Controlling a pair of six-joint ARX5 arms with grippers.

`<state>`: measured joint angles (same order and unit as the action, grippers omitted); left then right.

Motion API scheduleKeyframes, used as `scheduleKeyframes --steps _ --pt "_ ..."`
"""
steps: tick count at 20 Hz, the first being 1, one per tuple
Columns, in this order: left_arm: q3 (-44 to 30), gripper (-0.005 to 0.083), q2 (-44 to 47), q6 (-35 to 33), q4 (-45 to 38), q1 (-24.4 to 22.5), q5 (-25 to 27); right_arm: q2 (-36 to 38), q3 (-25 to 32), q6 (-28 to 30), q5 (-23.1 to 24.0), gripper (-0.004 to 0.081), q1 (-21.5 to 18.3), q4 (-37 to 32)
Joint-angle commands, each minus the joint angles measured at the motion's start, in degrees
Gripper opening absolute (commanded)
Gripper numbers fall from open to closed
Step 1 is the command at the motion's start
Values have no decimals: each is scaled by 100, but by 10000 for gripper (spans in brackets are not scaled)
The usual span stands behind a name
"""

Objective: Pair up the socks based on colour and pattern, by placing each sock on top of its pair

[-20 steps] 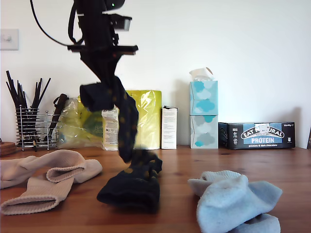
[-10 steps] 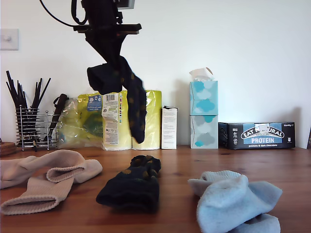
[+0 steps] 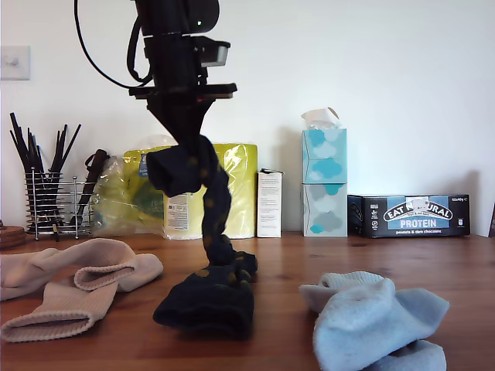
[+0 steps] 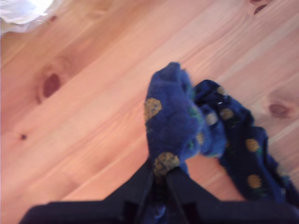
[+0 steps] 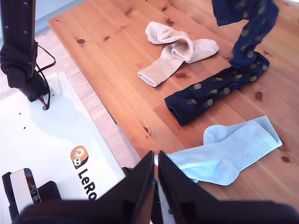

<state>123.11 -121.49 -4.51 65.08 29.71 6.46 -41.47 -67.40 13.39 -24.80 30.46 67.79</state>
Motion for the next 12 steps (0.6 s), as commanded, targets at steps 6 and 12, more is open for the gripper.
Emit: scheduleKeyframes --steps 6,12 --pt "214 -21 55 520 -431 39 -9 2 -11 20 -26 -12 -9 -20" --pt "350 -21 52 754 -551 39 -20 2 -11 35 -26 -12 -9 -13"
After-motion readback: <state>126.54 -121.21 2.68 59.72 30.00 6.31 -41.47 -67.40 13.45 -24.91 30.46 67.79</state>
